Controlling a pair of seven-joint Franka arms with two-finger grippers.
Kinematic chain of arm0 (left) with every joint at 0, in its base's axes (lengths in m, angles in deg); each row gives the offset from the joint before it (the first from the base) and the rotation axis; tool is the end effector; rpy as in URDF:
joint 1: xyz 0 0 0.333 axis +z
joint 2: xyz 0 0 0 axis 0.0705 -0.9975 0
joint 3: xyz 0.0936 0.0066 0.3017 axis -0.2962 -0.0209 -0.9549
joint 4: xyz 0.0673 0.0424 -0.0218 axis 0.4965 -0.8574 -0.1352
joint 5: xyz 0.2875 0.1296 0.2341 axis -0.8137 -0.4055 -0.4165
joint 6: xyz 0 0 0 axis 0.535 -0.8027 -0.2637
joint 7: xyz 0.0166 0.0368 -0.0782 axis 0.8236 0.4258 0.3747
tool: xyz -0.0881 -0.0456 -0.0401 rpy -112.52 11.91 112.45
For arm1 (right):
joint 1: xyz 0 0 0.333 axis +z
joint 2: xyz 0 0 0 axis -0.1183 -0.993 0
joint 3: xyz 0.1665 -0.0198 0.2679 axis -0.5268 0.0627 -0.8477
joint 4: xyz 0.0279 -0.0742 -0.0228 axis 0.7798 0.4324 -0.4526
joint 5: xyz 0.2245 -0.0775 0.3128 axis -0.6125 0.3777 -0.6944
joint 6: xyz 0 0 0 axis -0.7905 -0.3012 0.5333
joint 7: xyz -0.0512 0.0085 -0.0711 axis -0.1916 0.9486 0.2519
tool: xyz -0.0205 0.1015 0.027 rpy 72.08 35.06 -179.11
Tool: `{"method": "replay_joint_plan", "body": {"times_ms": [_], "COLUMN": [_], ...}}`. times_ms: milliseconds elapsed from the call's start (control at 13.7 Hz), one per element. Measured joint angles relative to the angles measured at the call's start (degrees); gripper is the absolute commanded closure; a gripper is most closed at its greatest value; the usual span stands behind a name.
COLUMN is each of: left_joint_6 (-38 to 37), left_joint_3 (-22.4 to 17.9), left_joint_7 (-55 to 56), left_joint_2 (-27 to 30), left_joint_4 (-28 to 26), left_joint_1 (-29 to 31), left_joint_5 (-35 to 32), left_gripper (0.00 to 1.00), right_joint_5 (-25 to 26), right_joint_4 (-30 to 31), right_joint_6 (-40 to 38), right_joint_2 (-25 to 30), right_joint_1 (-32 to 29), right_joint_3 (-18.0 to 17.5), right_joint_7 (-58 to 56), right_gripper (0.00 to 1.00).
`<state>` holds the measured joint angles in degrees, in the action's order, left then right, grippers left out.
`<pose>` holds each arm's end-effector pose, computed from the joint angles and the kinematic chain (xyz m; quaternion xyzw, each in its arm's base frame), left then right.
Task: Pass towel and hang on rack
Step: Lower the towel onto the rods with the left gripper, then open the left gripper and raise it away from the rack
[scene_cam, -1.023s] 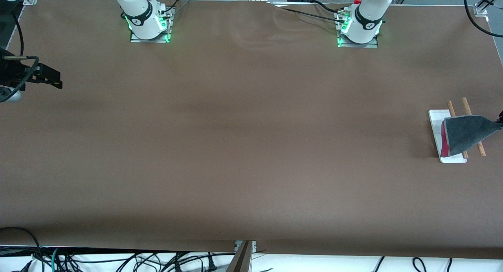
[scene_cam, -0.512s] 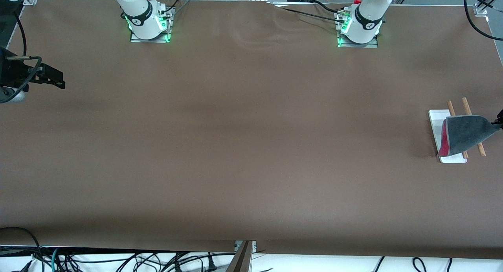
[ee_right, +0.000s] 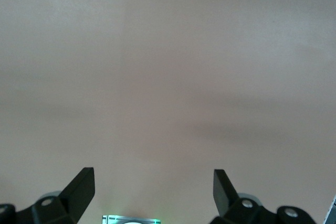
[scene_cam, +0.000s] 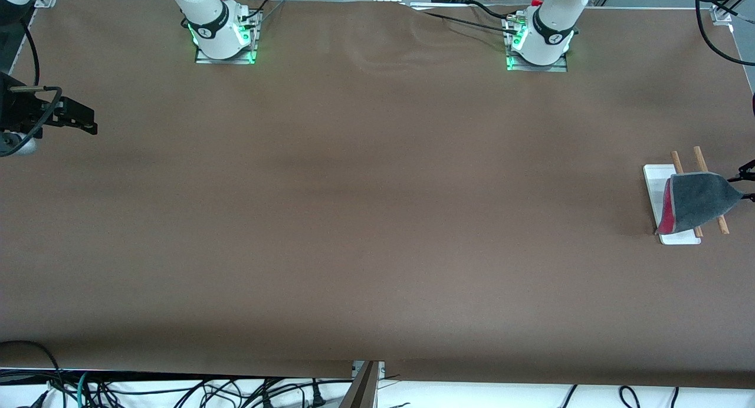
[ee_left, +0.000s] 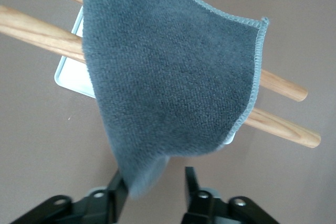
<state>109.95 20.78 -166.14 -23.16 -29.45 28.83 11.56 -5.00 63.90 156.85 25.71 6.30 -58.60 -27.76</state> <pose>0.5589 0.4310 0.2811 0.8334 -0.5424 -0.0422 0.0970 0.5772 -0.0124 0.5976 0.9959 0.0609 -0.0603 0.0294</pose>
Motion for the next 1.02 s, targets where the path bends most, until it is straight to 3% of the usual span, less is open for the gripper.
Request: {"method": "replay_joint_plan", "body": {"times_ms": [365, 658, 1023], "left_joint_6": [-0.42, -9.97, -21.38], "left_joint_3": [-0.01, 0.55, 1.67], "left_joint_7": [0.09, 2.02, 22.51], "left_joint_2": [0.09, 3.21, 9.28], "left_joint_4": [2.67, 10.5, 11.6], "left_joint_1": [0.29, -0.01, -7.44], "left_joint_5": [0.32, 0.33, 0.33], "left_gripper": [0.0, 0.0, 0.0], "right_joint_5": [-0.01, -0.02, -0.02], "right_joint_4": [0.0, 0.0, 0.0], "right_joint_6": [0.01, 0.01, 0.02], "right_joint_2": [0.0, 0.0, 0.0], "right_joint_1": [0.0, 0.0, 0.02], "right_joint_3": [0.01, 0.01, 0.0], "right_joint_7": [0.0, 0.0, -0.01], "right_gripper": [0.0, 0.0, 0.0]}}
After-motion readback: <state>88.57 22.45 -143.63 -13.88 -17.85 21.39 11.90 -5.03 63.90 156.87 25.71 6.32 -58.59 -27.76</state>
